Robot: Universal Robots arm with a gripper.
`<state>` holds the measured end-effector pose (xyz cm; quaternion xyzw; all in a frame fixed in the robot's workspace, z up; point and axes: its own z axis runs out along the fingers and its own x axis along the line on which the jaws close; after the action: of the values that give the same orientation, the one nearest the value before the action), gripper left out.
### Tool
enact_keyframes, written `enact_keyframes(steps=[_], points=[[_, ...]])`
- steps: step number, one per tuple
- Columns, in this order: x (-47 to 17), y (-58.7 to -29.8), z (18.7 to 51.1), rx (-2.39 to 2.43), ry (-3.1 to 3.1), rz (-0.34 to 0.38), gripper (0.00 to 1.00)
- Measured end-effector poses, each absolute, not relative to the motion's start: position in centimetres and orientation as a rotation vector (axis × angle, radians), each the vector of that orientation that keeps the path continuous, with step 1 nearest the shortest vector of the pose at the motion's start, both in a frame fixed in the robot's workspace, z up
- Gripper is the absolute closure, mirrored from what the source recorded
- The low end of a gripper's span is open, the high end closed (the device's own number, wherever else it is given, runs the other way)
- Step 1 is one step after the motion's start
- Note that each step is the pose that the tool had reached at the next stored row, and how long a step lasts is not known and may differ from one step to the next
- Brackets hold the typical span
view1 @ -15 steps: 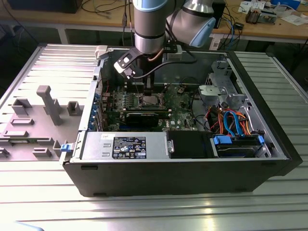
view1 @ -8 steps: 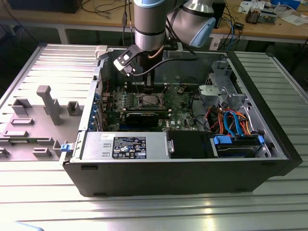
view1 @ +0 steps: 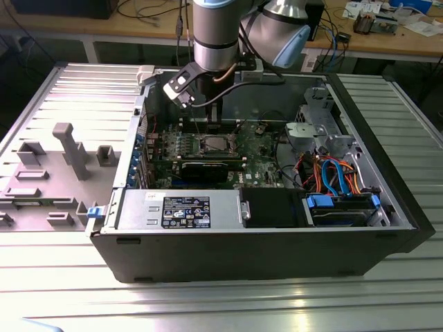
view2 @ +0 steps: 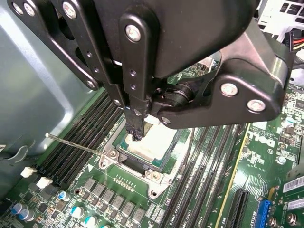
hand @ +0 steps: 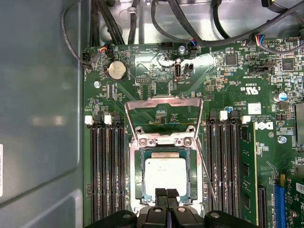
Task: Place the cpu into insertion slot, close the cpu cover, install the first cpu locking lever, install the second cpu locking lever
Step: 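Close the cpu cover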
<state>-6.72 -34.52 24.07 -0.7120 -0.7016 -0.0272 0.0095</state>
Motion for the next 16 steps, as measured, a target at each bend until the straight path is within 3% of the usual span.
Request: enact_keyframes(steps=[16], points=[[-6.7,-34.5,25.7,-2.223,-2.191,-0.085,0.89]])
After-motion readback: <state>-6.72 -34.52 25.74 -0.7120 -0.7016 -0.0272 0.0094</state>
